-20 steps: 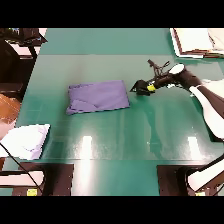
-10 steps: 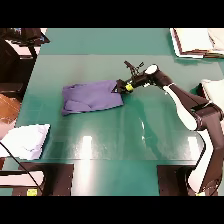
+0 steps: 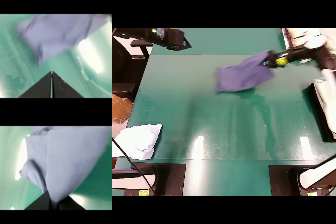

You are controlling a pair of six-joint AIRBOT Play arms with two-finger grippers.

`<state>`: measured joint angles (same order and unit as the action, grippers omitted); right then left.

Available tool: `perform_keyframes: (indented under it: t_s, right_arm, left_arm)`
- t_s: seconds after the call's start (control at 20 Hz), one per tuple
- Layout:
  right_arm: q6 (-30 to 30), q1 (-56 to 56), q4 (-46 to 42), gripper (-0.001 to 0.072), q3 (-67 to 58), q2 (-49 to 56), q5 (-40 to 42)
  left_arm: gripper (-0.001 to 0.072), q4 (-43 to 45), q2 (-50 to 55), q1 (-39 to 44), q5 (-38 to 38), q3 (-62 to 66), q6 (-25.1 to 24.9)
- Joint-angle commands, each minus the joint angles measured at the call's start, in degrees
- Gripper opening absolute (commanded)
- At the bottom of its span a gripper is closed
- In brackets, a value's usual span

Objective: Fold the shirts.

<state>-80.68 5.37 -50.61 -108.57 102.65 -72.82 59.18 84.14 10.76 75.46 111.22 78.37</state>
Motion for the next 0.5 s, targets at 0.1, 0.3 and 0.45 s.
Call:
perform_keyframes:
  t_s: [0.1, 0.3, 0.45]
  right_arm:
    - [-2.4, -21.1, -11.4, 0.0019, -0.3, -10.3, -3.7]
    - [-2.2, -33.3, -10.2, 0.0019, -0.3, -11.5, -3.5]
    - [-1.2, -37.1, -10.3, 0.0019, -0.3, -11.5, -0.5]
  left_arm:
    - [0.0028, 0.0, 0.0, 5.6, -2.1, 0.0, -0.8]
    - [0.0028, 0.0, 0.0, 7.9, -5.3, 0.0, -0.8]
    - [0.0028, 0.0, 0.0, 8.5, -6.7, 0.0, -0.7]
